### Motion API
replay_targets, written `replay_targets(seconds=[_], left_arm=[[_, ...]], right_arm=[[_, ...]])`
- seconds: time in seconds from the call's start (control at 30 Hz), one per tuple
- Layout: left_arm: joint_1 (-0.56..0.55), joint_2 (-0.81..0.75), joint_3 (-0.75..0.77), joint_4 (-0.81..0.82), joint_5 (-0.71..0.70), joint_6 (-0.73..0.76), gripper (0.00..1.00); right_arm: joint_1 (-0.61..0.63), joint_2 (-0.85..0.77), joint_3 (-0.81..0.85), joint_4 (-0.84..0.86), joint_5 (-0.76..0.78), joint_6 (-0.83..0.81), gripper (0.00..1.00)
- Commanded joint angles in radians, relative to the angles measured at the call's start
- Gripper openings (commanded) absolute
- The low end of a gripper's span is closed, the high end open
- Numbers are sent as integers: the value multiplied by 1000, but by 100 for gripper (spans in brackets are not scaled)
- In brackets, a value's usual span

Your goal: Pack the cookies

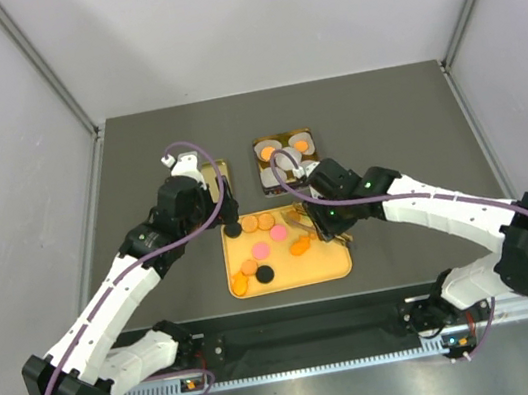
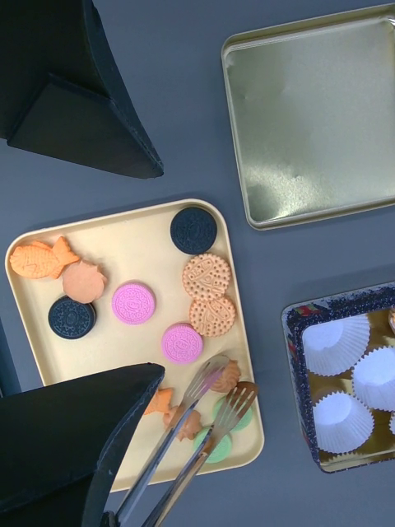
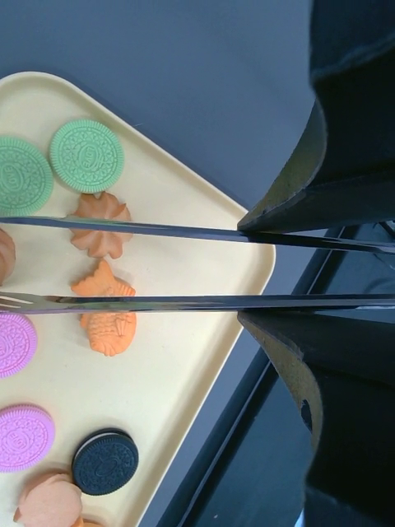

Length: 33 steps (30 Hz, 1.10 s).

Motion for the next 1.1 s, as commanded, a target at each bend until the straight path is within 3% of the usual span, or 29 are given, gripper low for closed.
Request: replay_targets(seconds=[0.0,1.07], left_arm=[[6,-17,-7,52,3,-2,99],[6,-27,-7,43,-7,3,99]], right_arm=[[18,-4,56,-12,-15,-17,40],[-46,-57,234,-104,-4,-63,37]])
